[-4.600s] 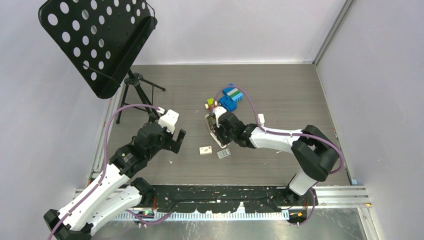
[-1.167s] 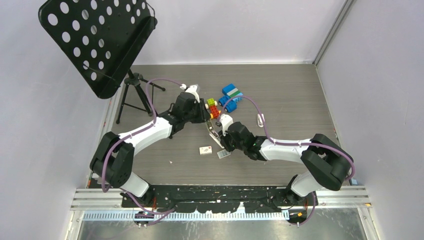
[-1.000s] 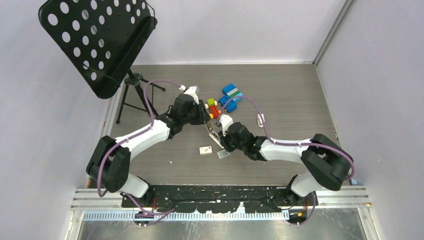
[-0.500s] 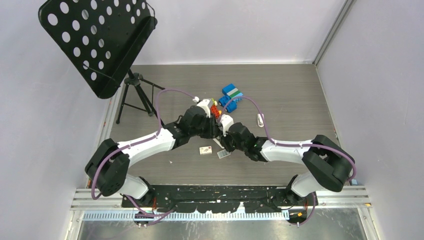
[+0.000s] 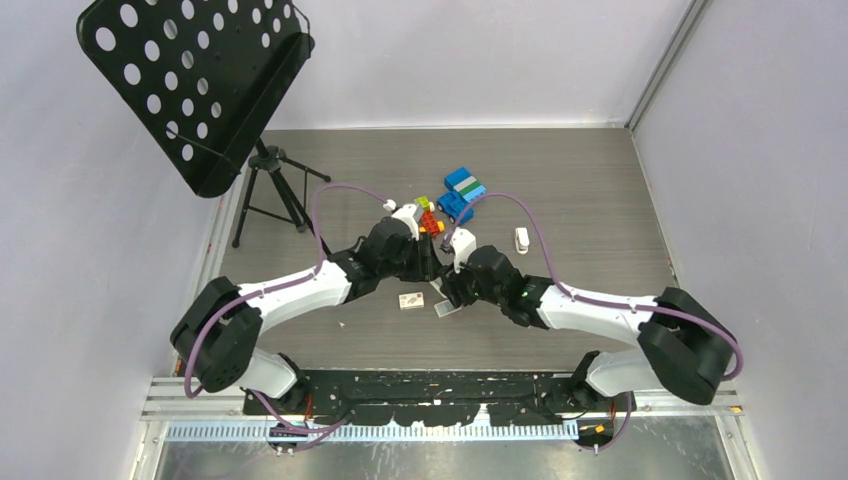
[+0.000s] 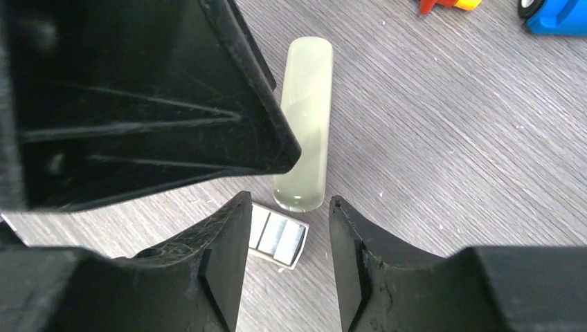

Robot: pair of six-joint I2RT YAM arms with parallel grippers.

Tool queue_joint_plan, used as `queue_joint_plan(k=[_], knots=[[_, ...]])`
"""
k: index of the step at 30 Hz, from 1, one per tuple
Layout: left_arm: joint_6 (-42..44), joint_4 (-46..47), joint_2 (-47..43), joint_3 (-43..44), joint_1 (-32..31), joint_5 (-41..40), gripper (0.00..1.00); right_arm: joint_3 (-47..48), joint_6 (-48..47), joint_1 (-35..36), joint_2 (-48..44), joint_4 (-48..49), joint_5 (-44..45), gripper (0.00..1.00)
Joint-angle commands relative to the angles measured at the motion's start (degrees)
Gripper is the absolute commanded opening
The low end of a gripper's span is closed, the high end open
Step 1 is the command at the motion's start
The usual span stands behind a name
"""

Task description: Load the staples into the stapler

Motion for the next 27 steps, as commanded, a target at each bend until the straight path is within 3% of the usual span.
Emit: queue_joint_plan(k=[1, 7, 16, 27], knots=[[1.1, 3.3, -1.7, -1.4, 0.0, -3.0, 0.5, 2.5, 1.6, 0.4, -5.9, -8.1, -0.5, 0.51], [6.9, -3.1, -8.3, -1.8, 0.0, -10.3, 0.72, 8.8, 4.2, 0.3, -9.3, -21.4, 0.6, 0.57], [16.0, -19.9, -25.7, -1.5, 0.3, -22.3, 0.97, 21.7, 5.6, 0.2, -0.5, -35.2, -0.2, 0.58], [24.3, -38.4, -49.6, -1.0, 0.3, -29.0, 1.0, 35.0, 3.4, -0.7, 14.1, -43.8, 1.1, 0.56]])
